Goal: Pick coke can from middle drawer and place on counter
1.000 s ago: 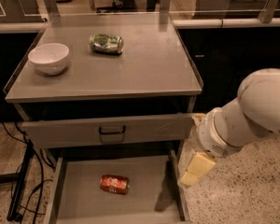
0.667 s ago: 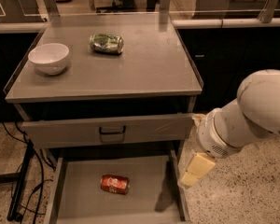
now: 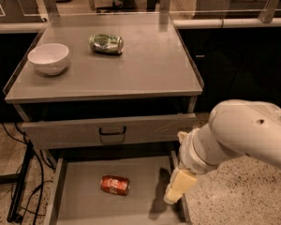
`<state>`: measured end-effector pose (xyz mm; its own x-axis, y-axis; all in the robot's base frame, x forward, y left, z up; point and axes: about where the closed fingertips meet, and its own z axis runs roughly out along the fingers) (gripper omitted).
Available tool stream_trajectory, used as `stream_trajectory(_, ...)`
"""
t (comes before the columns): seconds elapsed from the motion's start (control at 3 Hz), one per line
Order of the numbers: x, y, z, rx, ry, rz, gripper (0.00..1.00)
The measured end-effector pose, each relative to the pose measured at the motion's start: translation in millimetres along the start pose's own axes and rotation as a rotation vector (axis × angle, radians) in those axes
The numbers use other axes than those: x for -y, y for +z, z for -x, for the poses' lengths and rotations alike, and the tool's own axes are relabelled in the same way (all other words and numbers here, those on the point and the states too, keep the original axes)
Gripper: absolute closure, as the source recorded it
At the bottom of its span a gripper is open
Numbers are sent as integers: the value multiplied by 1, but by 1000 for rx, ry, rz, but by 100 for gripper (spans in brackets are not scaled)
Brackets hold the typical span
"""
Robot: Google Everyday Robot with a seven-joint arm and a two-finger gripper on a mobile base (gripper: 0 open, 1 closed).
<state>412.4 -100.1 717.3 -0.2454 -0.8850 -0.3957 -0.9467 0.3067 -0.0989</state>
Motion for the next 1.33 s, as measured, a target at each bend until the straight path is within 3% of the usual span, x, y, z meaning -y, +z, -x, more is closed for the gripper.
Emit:
stream_trajectory(0.33,-11,49,-9,27,3,7,0)
stream_trajectory(0.67,-14,89,-16,102,12,-13,0)
stream_trajectory(1.0,-4,127,-13,225,26,-32,0)
stream_trajectory(1.33,0,146,-12,256,61,15,0)
